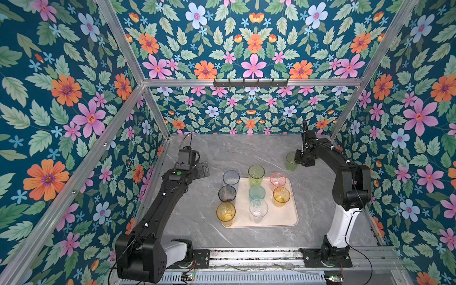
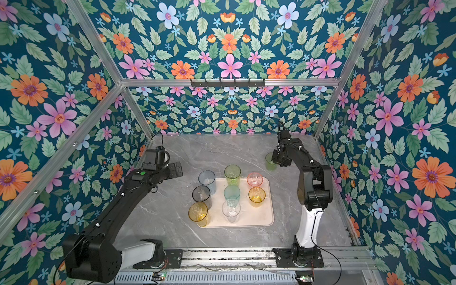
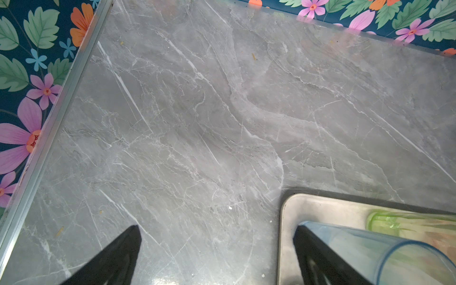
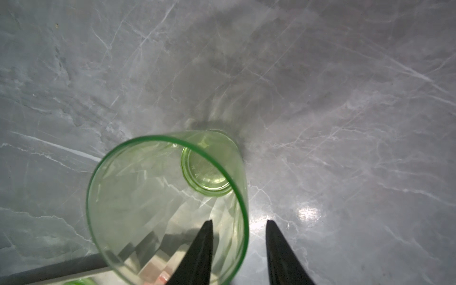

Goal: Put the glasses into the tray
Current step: 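Lower and close the right gripper on the green glass rim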

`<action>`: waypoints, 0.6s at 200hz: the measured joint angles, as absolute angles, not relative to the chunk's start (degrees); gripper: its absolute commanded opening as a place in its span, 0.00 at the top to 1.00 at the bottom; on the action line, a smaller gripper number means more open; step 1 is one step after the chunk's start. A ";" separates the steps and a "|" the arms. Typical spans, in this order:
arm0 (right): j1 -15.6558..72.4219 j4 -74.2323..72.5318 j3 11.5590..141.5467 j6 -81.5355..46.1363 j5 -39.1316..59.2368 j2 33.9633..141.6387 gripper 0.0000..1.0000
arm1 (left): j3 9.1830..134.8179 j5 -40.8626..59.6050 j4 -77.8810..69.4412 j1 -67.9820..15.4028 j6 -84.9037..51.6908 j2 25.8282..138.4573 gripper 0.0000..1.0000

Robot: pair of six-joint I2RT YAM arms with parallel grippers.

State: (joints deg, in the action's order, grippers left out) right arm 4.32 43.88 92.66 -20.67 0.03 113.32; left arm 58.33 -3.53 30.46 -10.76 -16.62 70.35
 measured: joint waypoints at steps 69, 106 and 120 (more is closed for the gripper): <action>4.32 43.68 93.36 -20.64 0.10 114.39 0.73 | 58.33 -3.49 30.46 -10.76 -16.62 70.37 0.01; 4.32 43.68 93.97 -20.62 0.47 115.09 0.78 | 58.33 -3.38 30.46 -10.76 -16.62 70.37 0.01; 4.32 43.72 94.08 -20.64 0.69 115.44 0.80 | 58.33 -3.31 30.46 -10.76 -16.62 70.39 0.01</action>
